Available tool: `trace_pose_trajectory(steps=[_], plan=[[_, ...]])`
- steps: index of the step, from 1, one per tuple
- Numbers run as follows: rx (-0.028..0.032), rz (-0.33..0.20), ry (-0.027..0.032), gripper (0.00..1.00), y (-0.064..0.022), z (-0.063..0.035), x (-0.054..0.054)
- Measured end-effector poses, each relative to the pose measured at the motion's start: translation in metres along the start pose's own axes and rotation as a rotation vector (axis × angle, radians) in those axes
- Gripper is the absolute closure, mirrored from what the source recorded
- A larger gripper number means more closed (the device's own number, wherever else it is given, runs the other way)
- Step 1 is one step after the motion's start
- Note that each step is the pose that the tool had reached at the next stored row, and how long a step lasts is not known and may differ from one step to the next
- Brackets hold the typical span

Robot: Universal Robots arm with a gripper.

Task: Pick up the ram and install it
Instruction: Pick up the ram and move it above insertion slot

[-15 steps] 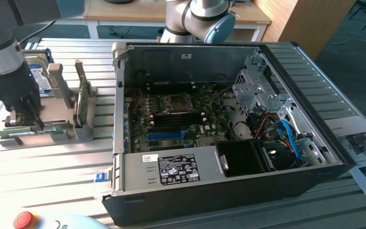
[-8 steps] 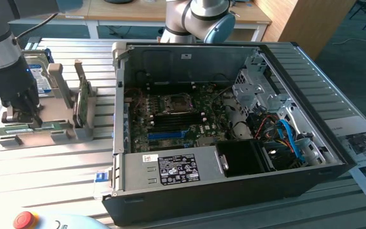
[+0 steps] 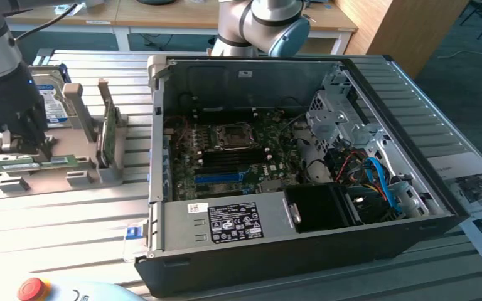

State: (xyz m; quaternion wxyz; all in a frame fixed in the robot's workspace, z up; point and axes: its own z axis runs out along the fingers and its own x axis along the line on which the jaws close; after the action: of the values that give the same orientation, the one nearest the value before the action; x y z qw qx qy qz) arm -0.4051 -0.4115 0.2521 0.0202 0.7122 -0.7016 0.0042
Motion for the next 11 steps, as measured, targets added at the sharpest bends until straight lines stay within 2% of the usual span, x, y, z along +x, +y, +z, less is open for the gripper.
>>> trace_pose_trajectory(steps=[11], plan=[[0.0000,0.000,-0.0001,0.88,0.0006,-0.0246,0.001]])
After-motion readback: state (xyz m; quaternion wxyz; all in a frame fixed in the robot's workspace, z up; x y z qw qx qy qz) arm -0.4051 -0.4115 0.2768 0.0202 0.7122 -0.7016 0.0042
